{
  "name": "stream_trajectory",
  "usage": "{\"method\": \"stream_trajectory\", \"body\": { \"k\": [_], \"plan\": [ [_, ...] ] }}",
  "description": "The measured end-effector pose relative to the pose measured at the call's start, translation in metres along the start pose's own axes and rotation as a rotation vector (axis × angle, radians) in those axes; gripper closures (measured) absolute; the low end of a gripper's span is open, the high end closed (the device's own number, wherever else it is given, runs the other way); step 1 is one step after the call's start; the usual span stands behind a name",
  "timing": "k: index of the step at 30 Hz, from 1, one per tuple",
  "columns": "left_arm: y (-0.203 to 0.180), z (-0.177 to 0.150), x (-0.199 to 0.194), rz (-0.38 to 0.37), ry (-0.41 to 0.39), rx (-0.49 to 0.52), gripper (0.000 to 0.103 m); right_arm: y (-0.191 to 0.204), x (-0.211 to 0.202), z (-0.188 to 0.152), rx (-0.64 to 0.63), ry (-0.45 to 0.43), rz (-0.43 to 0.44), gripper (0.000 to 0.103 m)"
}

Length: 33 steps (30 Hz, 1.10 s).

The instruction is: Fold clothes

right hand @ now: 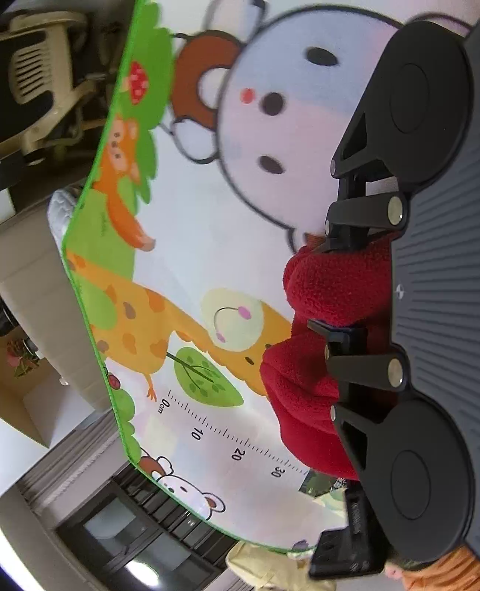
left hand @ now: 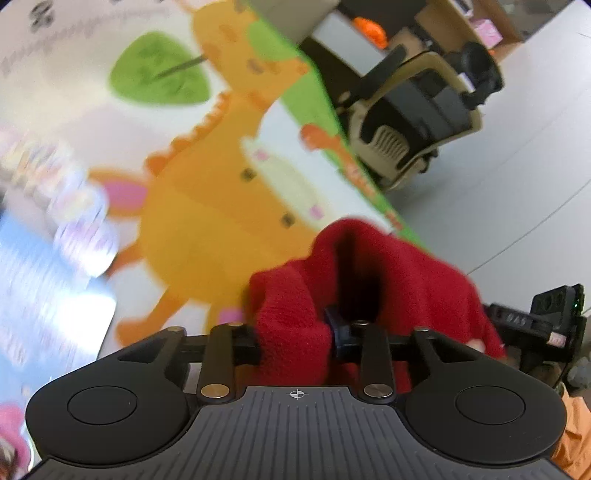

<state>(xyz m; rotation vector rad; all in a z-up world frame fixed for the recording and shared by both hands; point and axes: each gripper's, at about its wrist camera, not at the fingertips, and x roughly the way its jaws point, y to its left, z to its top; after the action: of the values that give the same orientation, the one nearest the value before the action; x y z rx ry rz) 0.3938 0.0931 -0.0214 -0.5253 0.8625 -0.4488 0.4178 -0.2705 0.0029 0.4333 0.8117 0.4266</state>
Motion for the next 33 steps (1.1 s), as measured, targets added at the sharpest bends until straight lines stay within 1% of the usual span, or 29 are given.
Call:
{"method": "stream_trajectory", "body": {
  "k": [2,4,6,8,11,14,18,21,22,24,25,26,27,29,31,32,33],
  "plan": [
    [-0.020,0.010,-0.017,-0.025,-0.063,0.065,0.072,0.016,-0.020,0.011,-0.050,-0.070,0.023,0.074],
    [-0.041,0.019,-0.036,-0.048,-0.133,0.139,0.072,0.040,-0.048,0.015,-0.153,-0.156,0.040,0.074],
    [-0.058,0.018,-0.062,-0.073,-0.204,0.219,0.072,0.067,-0.080,0.010,-0.294,-0.232,0.035,0.074],
    [-0.067,0.008,-0.086,-0.091,-0.241,0.275,0.071,0.087,-0.103,-0.002,-0.382,-0.264,0.034,0.074],
    [-0.073,-0.022,-0.118,-0.102,-0.249,0.347,0.072,0.103,-0.131,-0.035,-0.446,-0.263,0.037,0.074],
    [-0.075,-0.064,-0.148,-0.119,-0.244,0.413,0.072,0.113,-0.155,-0.076,-0.496,-0.241,0.017,0.077],
    [-0.073,-0.117,-0.180,-0.172,-0.221,0.450,0.072,0.115,-0.186,-0.135,-0.506,-0.214,-0.009,0.079],
    [-0.075,-0.151,-0.191,-0.183,-0.195,0.461,0.071,0.112,-0.200,-0.173,-0.484,-0.180,-0.009,0.082],
    [-0.075,-0.162,-0.193,-0.181,-0.184,0.463,0.070,0.111,-0.201,-0.185,-0.477,-0.165,-0.008,0.082],
    [-0.072,-0.182,-0.194,-0.183,-0.153,0.463,0.059,0.107,-0.202,-0.209,-0.471,-0.135,-0.012,0.082],
    [-0.071,-0.192,-0.196,-0.181,-0.142,0.471,0.056,0.105,-0.200,-0.221,-0.473,-0.120,-0.016,0.082],
    [-0.069,-0.202,-0.199,-0.177,-0.134,0.484,0.050,0.103,-0.197,-0.234,-0.479,-0.110,-0.024,0.082],
    [-0.066,-0.211,-0.204,-0.171,-0.134,0.491,0.043,0.102,-0.195,-0.244,-0.482,-0.111,-0.027,0.082],
    [-0.060,-0.226,-0.219,-0.150,-0.139,0.488,0.033,0.099,-0.192,-0.259,-0.491,-0.126,-0.037,0.082],
    [-0.056,-0.231,-0.236,-0.112,-0.152,0.481,0.032,0.100,-0.191,-0.266,-0.511,-0.150,-0.055,0.082],
    [-0.057,-0.230,-0.248,-0.091,-0.172,0.486,0.031,0.102,-0.190,-0.267,-0.525,-0.158,-0.066,0.082],
    [-0.063,-0.227,-0.251,-0.087,-0.191,0.484,0.027,0.104,-0.189,-0.269,-0.539,-0.165,-0.077,0.081]
  ]
}}
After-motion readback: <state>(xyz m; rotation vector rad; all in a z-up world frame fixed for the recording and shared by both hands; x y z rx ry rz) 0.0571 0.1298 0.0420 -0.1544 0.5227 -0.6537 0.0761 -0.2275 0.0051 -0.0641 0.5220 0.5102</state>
